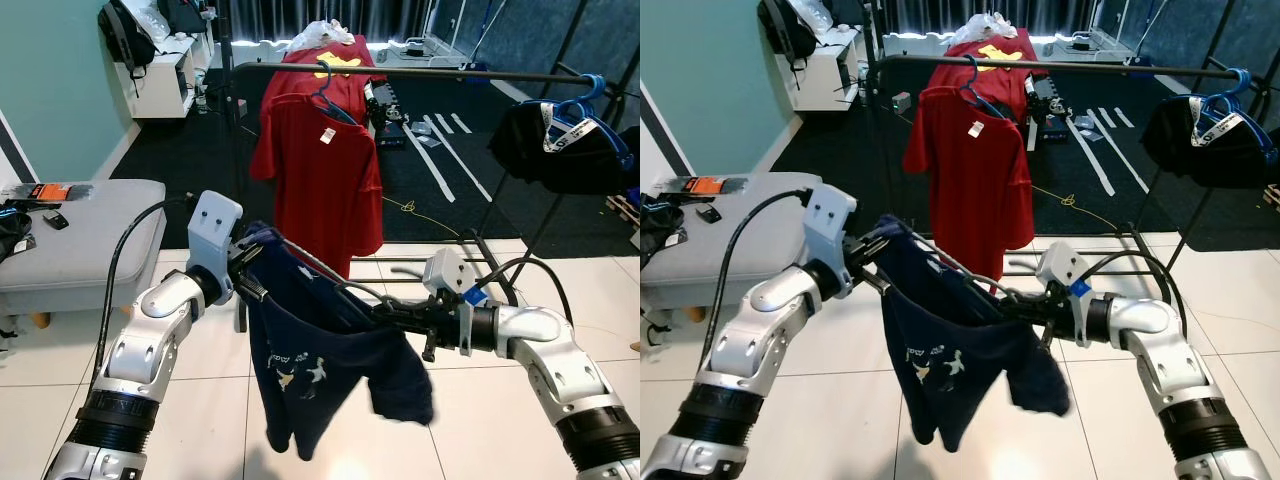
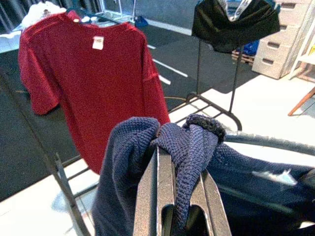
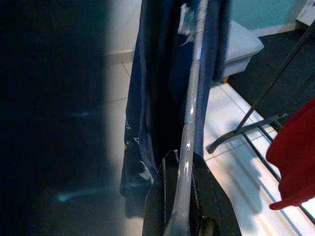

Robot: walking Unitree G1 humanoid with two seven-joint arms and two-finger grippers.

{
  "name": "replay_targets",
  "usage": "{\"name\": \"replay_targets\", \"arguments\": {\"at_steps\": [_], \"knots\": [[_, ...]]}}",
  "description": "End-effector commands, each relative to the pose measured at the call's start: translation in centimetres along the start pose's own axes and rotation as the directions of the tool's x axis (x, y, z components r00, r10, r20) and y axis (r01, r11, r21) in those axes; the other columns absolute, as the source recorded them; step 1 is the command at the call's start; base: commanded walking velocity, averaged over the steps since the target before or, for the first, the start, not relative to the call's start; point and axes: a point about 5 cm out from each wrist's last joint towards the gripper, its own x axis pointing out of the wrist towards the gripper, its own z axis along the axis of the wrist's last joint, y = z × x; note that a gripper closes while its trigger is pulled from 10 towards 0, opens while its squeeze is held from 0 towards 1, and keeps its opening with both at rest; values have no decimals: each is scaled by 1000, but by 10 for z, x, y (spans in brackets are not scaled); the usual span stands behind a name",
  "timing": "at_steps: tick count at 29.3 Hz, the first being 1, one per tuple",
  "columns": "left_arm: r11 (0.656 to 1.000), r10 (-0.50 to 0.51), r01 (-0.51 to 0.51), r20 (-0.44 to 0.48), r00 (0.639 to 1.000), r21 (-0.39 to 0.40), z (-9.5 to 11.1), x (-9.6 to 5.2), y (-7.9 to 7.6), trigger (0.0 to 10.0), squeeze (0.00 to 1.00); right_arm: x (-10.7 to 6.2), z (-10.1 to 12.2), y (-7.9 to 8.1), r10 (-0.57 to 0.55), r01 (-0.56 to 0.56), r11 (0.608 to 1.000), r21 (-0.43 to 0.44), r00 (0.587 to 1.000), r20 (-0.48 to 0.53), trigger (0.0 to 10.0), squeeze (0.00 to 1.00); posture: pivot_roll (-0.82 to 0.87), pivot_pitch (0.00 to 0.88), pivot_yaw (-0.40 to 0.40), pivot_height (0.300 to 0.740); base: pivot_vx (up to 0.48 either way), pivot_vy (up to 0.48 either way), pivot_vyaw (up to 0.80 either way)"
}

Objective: Hang hanger

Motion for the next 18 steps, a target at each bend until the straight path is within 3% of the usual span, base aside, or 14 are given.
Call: {"name": "replay_targets", "arguments": {"at_steps": [1, 6, 8, 9, 12, 16, 18], "knots": [[997, -73, 71, 83, 994, 23, 21, 7, -12, 0, 0, 6, -10, 4, 11, -11, 1000, -3, 998, -66, 10000, 0, -14, 40, -20, 740, 0, 0, 0], [993, -115, 113, 104, 988, 23, 27, 11, -21, 0, 0, 10, -15, 6, 21, -29, 998, -62, 992, -128, 10000, 0, -14, 34, -19, 740, 0, 0, 0], [982, -187, 183, 89, 978, 45, 29, 11, -30, 0, 0, 14, -17, -5, -103, 90, 992, -93, 985, -141, 10000, 0, -13, 32, -19, 740, 0, 0, 0], [982, -187, 183, 89, 978, 45, 29, 11, -30, 0, 0, 14, -17, -5, -103, 90, 992, -93, 985, -141, 10000, 0, -13, 32, -19, 740, 0, 0, 0], [982, -163, 163, -2, 987, 96, 14, 9, -27, 0, 0, 16, 4, -25, -283, 283, 959, -10, 959, 19, 10000, 0, -15, 37, -21, 740, 0, 0, 0], [983, -129, 134, -50, 990, 122, 6, 8, -24, 0, 0, 15, 19, -27, -297, 295, 955, 38, 945, 134, 10000, 0, -16, 43, -22, 740, 0, 0, 0], [987, -71, 81, -78, 994, 142, 1, 8, -18, 0, 0, 13, 31, -23, -237, 231, 971, 56, 947, 216, 10000, 0, -16, 48, -24, 740, 0, 0, 0]]}}
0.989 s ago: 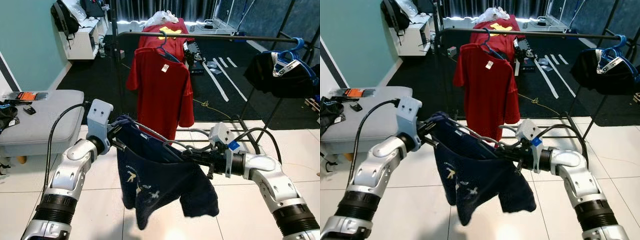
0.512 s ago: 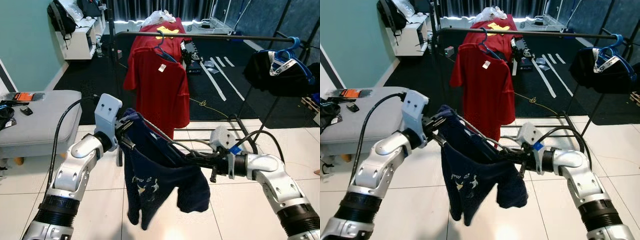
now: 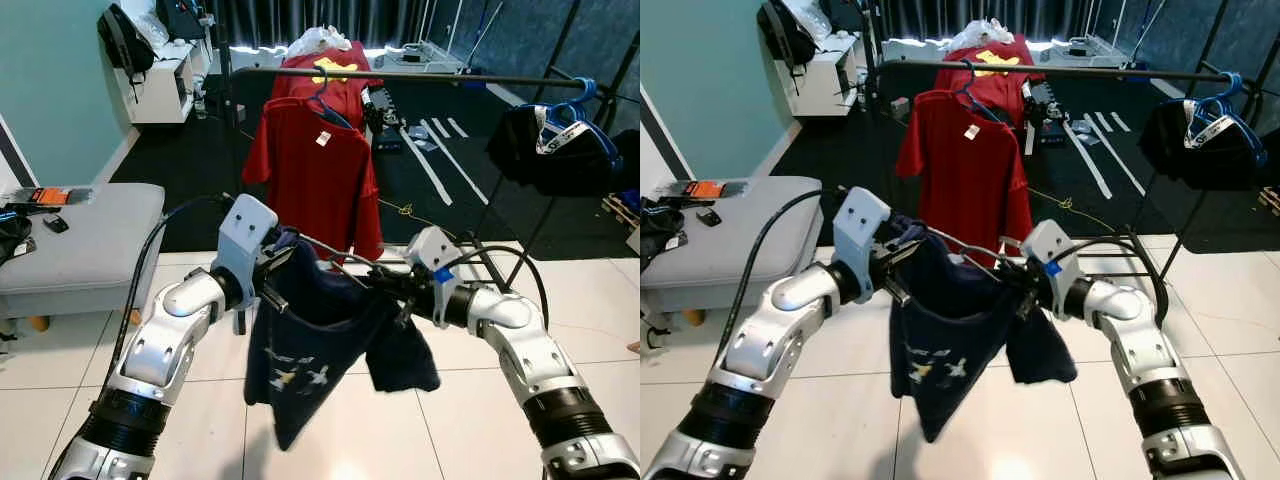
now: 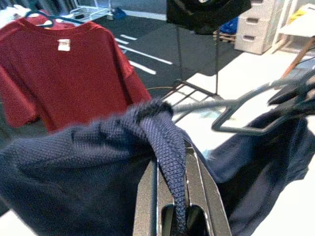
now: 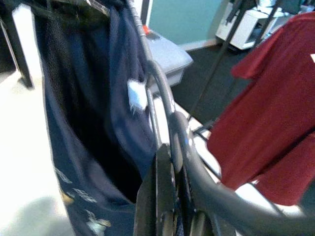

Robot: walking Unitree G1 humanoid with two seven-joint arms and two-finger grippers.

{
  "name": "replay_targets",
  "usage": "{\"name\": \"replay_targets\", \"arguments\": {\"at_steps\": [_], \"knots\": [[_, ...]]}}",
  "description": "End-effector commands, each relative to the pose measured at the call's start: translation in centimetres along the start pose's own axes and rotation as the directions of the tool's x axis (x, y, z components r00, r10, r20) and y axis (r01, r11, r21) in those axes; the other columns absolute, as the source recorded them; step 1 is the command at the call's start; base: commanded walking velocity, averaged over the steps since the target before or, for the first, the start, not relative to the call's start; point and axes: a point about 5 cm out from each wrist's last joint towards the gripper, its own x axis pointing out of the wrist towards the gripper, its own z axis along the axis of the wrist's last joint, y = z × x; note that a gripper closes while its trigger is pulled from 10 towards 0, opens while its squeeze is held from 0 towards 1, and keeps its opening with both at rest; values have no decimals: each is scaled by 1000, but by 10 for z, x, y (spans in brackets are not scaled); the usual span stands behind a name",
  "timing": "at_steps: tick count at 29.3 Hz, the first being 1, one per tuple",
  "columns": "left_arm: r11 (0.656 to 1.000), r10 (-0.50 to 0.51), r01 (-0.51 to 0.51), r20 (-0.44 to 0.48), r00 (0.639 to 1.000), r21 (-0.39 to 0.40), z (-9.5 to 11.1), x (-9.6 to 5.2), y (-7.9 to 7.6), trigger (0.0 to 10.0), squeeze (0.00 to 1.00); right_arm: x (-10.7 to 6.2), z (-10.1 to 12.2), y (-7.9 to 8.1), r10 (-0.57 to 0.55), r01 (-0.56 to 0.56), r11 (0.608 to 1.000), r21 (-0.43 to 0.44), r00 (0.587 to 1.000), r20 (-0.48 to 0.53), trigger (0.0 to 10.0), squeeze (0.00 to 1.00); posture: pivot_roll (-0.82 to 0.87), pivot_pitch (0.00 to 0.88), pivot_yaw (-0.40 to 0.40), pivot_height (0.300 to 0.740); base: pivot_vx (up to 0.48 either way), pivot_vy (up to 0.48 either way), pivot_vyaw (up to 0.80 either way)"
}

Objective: Hang hanger

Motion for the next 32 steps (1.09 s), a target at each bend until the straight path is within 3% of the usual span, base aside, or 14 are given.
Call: {"name": "replay_targets", "arguments": {"at_steps": [1, 2, 3, 6, 7, 11, 14, 19, 22, 27, 31, 32], "knots": [[998, 40, -39, -20, 999, 43, -1, 0, 5, 0, 0, -4, 16, 0, 46, -50, 998, 32, 994, 100, 10000, 0, -15, 51, -24, 740, 0, 0, 0], [998, 54, -52, -25, 998, 43, -1, 0, 7, 0, 0, -5, 16, 1, 66, -71, 997, 39, 992, 106, 10000, 0, -15, 51, -24, 740, 0, 0, 0], [996, 72, -70, -30, 997, 47, -2, -1, 9, 314, 0, -8, 16, 2, 99, -104, 993, 47, 990, 104, 8157, 0, -18, 53, -24, 740, 0, 0, 0], [995, 91, -89, -39, 995, 53, -2, -2, 12, 314, 0, -11, 15, 2, 131, -137, 989, 51, 986, 100, 8157, 0, -18, 53, -24, 740, 0, 0, 0], [993, 108, -106, -33, 994, 52, -1, -2, 14, 235, 0, -13, 13, 1, 141, -147, 987, 58, 986, 84, 0, 0, -20, 54, -24, 740, 0, 0, 0], [989, 142, -142, -3, 990, 46, 5, -2, 20, 0, 0, -20, 7, -3, 156, -156, 986, 55, 988, 17, 0, 0, -22, 57, -25, 740, 0, 0, 0], [983, 178, -182, 76, 981, 35, 20, -3, 27, 0, 0, -31, -13, -8, 162, -165, 986, 1, 968, -190, 0, 0, -25, 59, -25, 740, 0, 0, 0], [980, 195, -197, 139, 971, -2, 32, -4, 33, 0, 0, -37, -24, -12, 123, -134, 991, -22, 952, -281, 0, 0, -26, 62, -26, 740, 0, 0, 0], [995, 100, -95, 222, 970, -35, 48, -7, 27, 0, 0, -43, -38, -14, 77, -104, 993, -48, 917, -392, 0, 0, -24, 63, -27, 740, 0, 0, 0], [999, 49, -42, 234, 971, -33, 51, -7, 21, 0, 0, -44, -42, -13, 83, -113, 992, -49, 906, -416, 0, 0, -22, 63, -27, 740, 0, 0, 0], [1000, 10, -3, 257, 966, -29, 60, -3, 12, 1608, 0, -46, -48, -7, 133, -167, 985, -34, 877, -461, 0, 0, -25, 61, -27, 740, 0, 0, 0], [1000, 10, -3, 257, 966, -29, 60, -3, 12, 1608, 0, -46, -48, -7, 133, -167, 985, -34, 877, -461, 0, 0, -25, 61, -27, 740, 0, 0, 0]]}}
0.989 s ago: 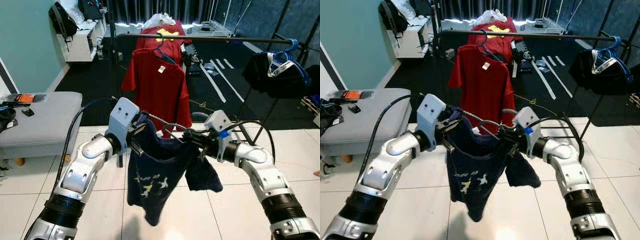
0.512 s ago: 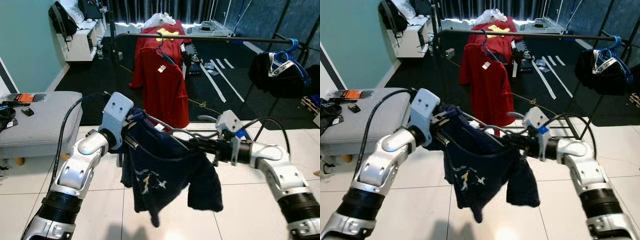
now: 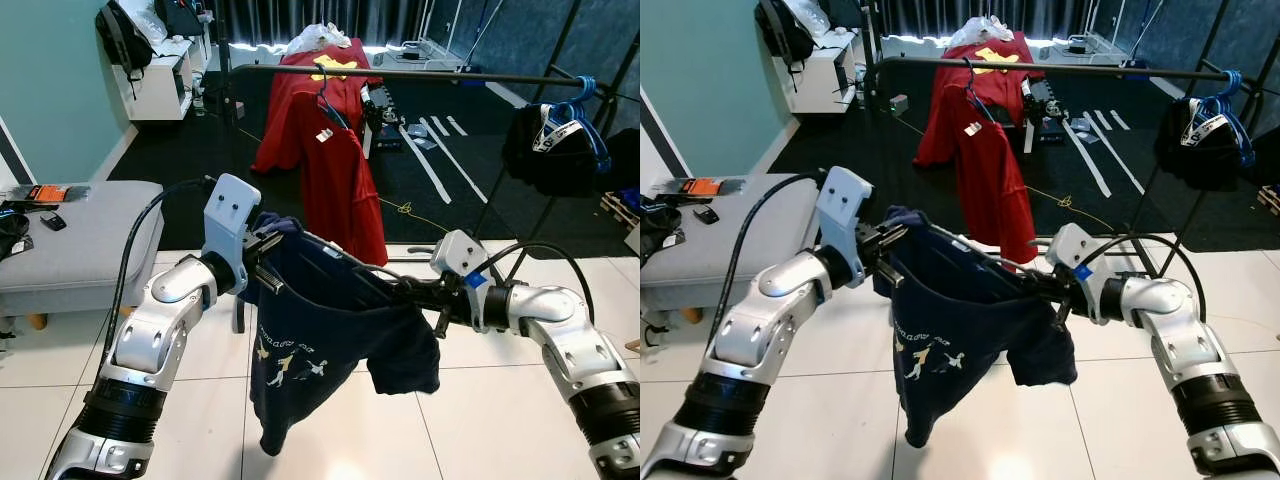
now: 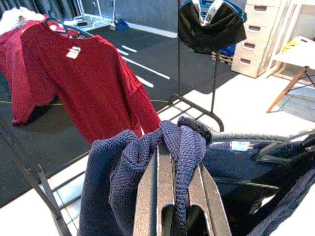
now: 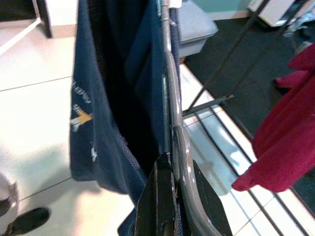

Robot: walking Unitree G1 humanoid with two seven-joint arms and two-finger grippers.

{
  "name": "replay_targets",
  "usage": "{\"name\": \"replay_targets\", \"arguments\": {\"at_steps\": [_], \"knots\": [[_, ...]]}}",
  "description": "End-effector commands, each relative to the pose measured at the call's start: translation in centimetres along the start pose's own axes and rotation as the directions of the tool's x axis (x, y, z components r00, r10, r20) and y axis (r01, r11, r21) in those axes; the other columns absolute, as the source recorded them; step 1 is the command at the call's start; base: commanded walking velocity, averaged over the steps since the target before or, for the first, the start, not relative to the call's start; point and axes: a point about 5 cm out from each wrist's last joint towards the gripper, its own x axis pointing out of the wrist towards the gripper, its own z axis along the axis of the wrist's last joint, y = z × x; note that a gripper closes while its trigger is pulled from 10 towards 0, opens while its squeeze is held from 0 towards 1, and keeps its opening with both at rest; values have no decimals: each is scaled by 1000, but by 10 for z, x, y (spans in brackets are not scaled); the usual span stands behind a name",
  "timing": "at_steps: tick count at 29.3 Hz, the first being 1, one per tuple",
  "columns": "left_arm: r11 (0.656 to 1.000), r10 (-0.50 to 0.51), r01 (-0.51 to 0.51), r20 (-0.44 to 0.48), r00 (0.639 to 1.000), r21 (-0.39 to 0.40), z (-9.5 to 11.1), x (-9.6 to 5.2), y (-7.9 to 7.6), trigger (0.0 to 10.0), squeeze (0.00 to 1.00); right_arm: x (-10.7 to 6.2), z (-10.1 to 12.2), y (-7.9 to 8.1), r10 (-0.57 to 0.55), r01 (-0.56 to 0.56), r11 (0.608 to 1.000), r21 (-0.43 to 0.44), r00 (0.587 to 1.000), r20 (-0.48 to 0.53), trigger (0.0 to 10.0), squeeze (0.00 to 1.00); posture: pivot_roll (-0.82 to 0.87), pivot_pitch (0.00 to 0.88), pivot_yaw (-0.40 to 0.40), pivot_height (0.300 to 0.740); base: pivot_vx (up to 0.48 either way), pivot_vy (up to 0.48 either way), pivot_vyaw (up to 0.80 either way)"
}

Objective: Hang hanger

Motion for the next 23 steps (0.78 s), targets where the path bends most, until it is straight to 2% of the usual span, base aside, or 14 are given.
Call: {"name": "replay_targets", "arguments": {"at_steps": [1, 3, 4, 7, 8, 9, 10, 11, 13, 15, 18, 22, 23], "knots": [[998, -21, 9, 207, 978, 60, 48, 3, -4, 1608, 0, -2, -38, 15, 73, -63, 996, 56, 974, -216, 0, 0, -25, 61, -27, 740, 0, 0, 0], [998, -21, 9, 207, 978, 60, 48, 3, -4, 1608, 0, -2, -38, 15, 73, -63, 996, 56, 974, -216, 0, 0, -25, 61, -27, 740, 0, 0, 0], [999, 7, -18, 232, 973, 48, 54, 6, -1, 2902, 0, -3, -42, 20, 106, -96, 994, 54, 966, -237, 0, 0, -25, 59, -29, 740, 0, 0, 0], [998, -1, -12, 235, 972, 55, 58, 8, -1, 3176, 0, -2, -44, 21, 96, -89, 995, 39, 966, -242, 0, 0, -23, 59, -29, 740, 0, 0, 0], [994, -33, 12, 191, 981, 110, 54, 10, -4, 2588, 0, 1, -42, 19, 67, -65, 998, 15, 972, -225, 0, 0, -21, 58, -27, 740, 0, 0, 0], [994, -33, 12, 191, 981, 110, 54, 10, -4, 2588, 0, 1, -42, 19, 67, -65, 998, 15, 972, -225, 0, 0, -21, 58, -27, 740, 0, 0, 0], [986, -54, 33, 127, 990, 164, 45, 12, -7, 0, 0, 4, -35, 15, 24, -26, 1000, -8, 983, -184, 0, 0, -21, 58, -24, 740, 0, 0, 0], [980, -81, 64, 83, 993, 188, 37, 14, -11, 0, 0, 7, -26, 11, -14, 9, 999, -31, 990, -140, 0, 0, -24, 58, -22, 740, 0, 0, 0], [977, -94, 81, 60, 994, 197, 33, 14, -14, 0, 0, 9, -21, 8, -33, 28, 999, -43, 993, -112, 0, 0, -24, 58, -22, 740, 0, 0, 0], [976, -114, 98, 71, 991, 195, 35, 16, -19, 0, 0, 10, -16, 8, -33, 27, 998, -60, 994, -103, 0, 0, -26, 58, -22, 740, 0, 0, 0], [965, -240, 216, 176, 955, 145, 54, 19, -38, 0, 0, 16, -14, 8, -26, 12, 995, -96, 989, -145, 0, 0, -23, 57, -24, 740, 0, 0, 0], [945, -307, 281, 162, 938, 168, 54, 20, -47, 0, 0, 21, -8, 3, -68, 54, 993, -108, 988, -136, 0, 0, -19, 57, -23, 740, 0, 0, 0], [931, -338, 312, 126, 933, 190, 49, 20, -51, 0, 0, 24, -3, -1, -93, 79, 990, -113, 988, -119, 0, 0, -19, 58, -21, 740, 0, 0, 0]]}}
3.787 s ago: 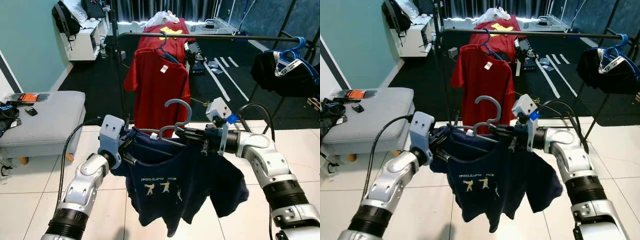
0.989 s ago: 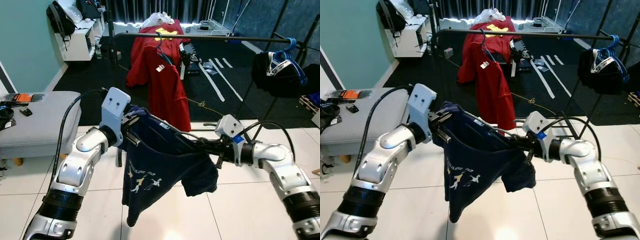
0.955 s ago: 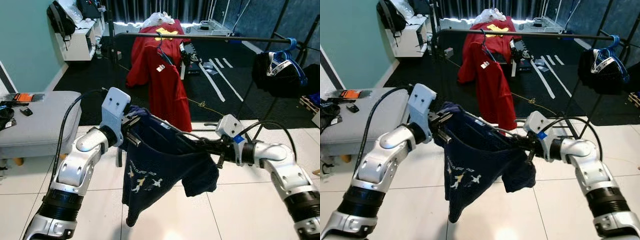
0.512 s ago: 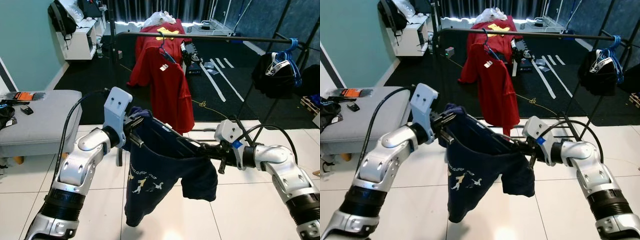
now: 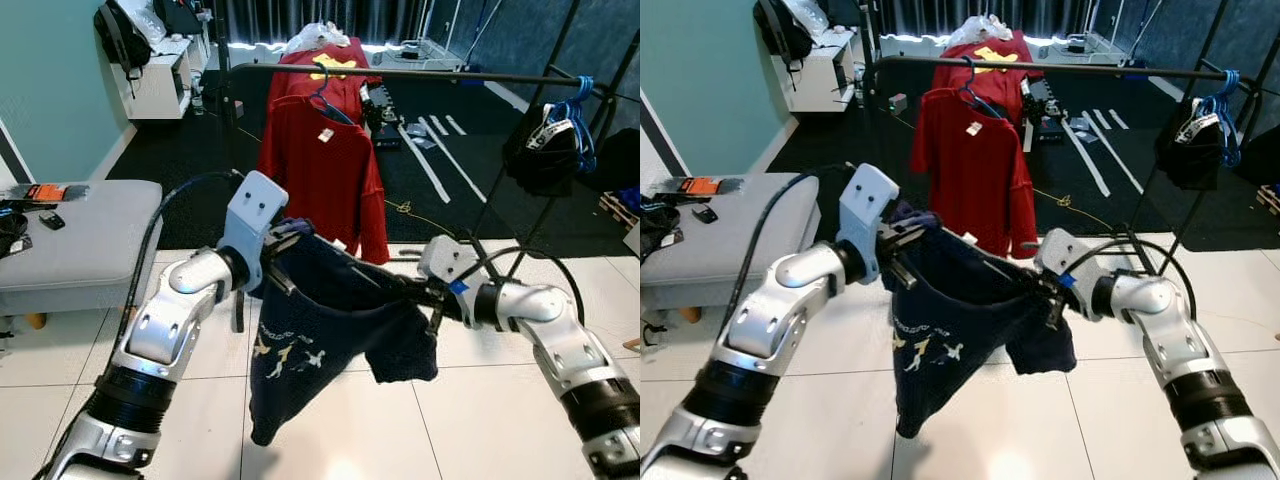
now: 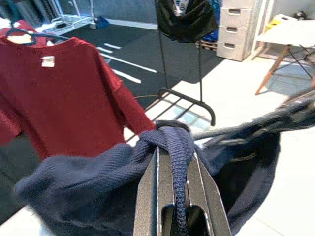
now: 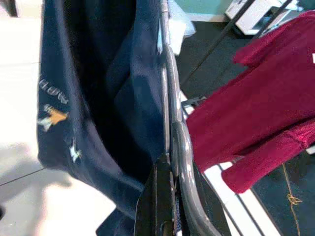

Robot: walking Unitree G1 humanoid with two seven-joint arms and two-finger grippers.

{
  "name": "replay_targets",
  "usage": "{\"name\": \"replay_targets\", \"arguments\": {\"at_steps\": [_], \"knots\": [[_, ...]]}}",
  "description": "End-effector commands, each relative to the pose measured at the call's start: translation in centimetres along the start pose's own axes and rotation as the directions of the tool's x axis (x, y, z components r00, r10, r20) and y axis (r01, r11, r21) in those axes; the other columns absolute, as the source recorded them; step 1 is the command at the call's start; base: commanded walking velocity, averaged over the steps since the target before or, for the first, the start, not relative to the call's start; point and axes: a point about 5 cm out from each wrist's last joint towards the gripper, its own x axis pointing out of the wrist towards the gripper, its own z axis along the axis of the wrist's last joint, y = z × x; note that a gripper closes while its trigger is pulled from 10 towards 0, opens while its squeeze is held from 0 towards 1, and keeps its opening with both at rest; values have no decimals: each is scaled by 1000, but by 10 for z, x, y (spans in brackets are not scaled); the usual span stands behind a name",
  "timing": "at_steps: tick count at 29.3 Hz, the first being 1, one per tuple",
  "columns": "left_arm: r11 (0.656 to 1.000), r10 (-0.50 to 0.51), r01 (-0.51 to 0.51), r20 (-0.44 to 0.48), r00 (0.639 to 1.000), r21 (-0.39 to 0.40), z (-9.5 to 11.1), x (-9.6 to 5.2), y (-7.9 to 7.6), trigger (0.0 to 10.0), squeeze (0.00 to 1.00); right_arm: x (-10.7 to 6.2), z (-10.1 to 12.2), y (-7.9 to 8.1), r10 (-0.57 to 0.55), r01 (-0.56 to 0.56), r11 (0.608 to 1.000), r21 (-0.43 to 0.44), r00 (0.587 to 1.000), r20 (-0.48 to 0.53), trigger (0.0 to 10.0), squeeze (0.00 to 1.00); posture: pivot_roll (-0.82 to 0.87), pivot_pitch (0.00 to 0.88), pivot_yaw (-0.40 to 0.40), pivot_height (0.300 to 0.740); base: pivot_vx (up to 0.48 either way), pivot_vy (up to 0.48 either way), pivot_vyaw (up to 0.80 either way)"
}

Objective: Hang hanger

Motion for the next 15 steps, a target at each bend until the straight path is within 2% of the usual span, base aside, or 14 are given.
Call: {"name": "replay_targets", "arguments": {"at_steps": [1, 2, 4, 5, 9, 10, 11, 14, 15], "knots": [[981, -174, 156, 167, 970, 115, 43, 8, -24, 0, 0, 9, -17, 10, 26, -24, 999, 22, 993, -118, 0, 0, -19, 58, -21, 740, 0, 0, 0], [981, -174, 156, 167, 970, 115, 43, 8, -24, 0, 0, 9, -17, 10, 26, -24, 999, 22, 993, -118, 0, 0, -19, 58, -21, 740, 0, 0, 0], [955, -257, 244, 60, 965, 167, 27, 9, -36, 0, 0, 19, -2, 4, 2, -2, 1000, -6, 997, -83, 0, 0, -20, 63, -13, 740, 0, 0, 0], [951, -258, 247, 37, 965, 184, 23, 11, -39, 0, 0, 24, 2, 4, 17, -19, 1000, -20, 997, -79, 0, 0, -21, 64, -11, 740, 0, 0, 0], [955, -240, 229, 38, 970, 190, 22, 13, -40, 0, 0, 28, 3, 6, 39, -42, 999, -33, 995, -89, 0, 0, -21, 64, -11, 740, 0, 0, 0], [967, -184, 168, 70, 981, 191, 27, 16, -36, 0, 0, 31, -3, 12, 92, -100, 994, -48, 986, -138, 0, 0, -17, 64, -15, 740, 0, 0, 0], [967, -184, 168, 70, 981, 191, 27, 16, -36, 0, 0, 31, -3, 12, 92, -100, 994, -48, 986, -138, 0, 0, -17, 64, -15, 740, 0, 0, 0], [982, -3, -28, 162, 987, 187, 45, 19, -10, 392, 0, 32, -24, 33, 241, -262, 964, -47, 933, -267, 0, 0, -3, 65, -29, 740, 0, 0, 0], [980, 30, -63, 169, 985, 190, 47, 17, -3, 0, 0, 31, -28, 37, 266, -288, 957, -40, 922, -282, 0, 0, -3, 65, -29, 740, 0, 0, 0]]}}
